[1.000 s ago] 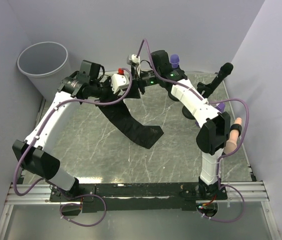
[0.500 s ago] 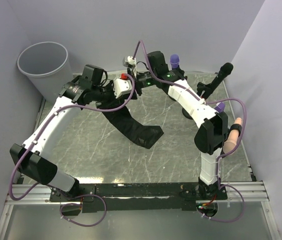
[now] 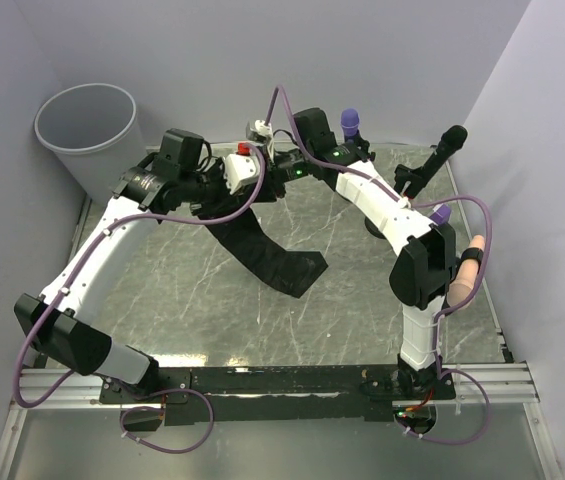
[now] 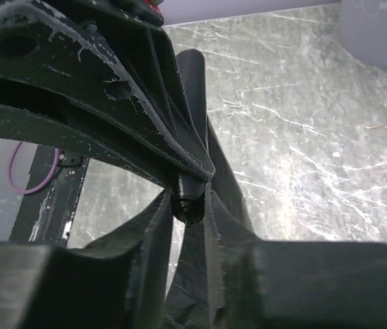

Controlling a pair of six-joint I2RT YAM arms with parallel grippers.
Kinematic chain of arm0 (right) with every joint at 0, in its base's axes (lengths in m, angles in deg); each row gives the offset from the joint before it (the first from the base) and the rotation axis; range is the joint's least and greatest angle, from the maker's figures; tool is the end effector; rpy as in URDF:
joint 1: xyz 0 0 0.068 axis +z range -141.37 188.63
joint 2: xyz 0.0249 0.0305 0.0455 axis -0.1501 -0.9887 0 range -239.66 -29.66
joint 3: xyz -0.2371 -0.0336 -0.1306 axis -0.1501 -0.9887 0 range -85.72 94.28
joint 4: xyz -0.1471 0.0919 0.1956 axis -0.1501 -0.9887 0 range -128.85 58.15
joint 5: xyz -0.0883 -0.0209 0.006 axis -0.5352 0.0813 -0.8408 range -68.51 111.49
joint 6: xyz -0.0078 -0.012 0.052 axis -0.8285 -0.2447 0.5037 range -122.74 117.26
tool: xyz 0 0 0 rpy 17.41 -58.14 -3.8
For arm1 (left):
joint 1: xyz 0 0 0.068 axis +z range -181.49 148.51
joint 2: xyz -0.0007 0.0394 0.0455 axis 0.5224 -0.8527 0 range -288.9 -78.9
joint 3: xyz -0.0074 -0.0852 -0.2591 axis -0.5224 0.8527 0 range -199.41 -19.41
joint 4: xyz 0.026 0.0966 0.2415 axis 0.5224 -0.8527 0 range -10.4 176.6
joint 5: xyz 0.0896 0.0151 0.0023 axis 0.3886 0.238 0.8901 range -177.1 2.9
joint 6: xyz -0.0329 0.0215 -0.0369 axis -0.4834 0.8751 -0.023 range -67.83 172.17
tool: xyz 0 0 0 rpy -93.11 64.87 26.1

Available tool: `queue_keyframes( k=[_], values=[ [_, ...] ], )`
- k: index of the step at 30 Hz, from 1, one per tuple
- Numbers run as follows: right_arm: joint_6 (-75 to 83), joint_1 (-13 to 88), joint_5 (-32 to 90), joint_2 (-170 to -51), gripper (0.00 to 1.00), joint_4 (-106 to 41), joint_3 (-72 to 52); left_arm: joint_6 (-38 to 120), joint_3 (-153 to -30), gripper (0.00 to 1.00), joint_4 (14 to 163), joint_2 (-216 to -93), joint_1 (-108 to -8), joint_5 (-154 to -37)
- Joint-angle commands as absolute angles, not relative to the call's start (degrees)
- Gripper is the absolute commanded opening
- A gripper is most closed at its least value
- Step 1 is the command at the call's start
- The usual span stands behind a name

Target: Put the trash bags into the trash bin

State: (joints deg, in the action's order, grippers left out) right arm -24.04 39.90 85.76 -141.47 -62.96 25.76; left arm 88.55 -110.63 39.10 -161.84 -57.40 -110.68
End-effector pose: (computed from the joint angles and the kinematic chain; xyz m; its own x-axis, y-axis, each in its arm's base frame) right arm 0.3593 0.2556 0.3705 -0.0950 -0.2422 -0.9656 -0.9840 -0.1242 0.1280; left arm 0.2670 -0.1455 0.4028 -0.0552 0.6312 -0.7737 0.8841 0.3909 0.2558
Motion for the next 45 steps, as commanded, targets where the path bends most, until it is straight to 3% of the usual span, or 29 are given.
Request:
queue_keyframes(
  k=[1,2,3,5,7,12,21,35,41,45],
  values=[
    [-26.2,40.0,86.3,-138.6,0.21,-62.0,24.7,87.8,-111.1,0.1,40.6,-159.3,-57.7,-113.3],
    [-26.6,40.2,86.3,-138.3,0.16,-61.9,24.6,87.9,-111.0,0.13,40.4,-159.2,-57.7,-113.1],
    [-27.0,40.3,86.2,-138.1,0.0,-62.2,24.5,88.1,-111.0,0.18,40.3,-159.2,-57.7,-112.8],
    [-28.1,40.4,85.6,-137.4,0.0,-62.3,24.1,87.6,-110.6,0.37,40.5,-159.1,-57.7,-111.6],
    [-30.1,40.4,85.1,-137.2,0.0,-63.7,24.8,88.4,-110.0,0.48,40.1,-158.9,-57.6,-110.6],
    [-35.7,40.4,84.4,-137.1,0.0,-68.7,27.8,90.8,-107.7,0.54,39.5,-158.8,-57.5,-108.8],
    [-31.7,40.3,85.0,-135.7,0.0,-65.0,26.1,89.1,-105.1,0.59,41.6,-159.6,-55.2,-109.6],
    [-28.1,40.0,86.0,-136.2,0.0,-62.8,27.8,89.5,-101.4,0.59,45.3,-162.4,-54.3,-114.1],
    [-27.3,40.0,86.0,-135.9,0.0,-62.2,28.0,90.8,-103.2,0.56,44.7,-166.6,-54.3,-115.6],
    [-27.3,40.0,85.4,-135.3,0.0,-62.1,27.3,92.7,-104.7,0.49,41.4,-168.7,-54.3,-116.4]
  ],
)
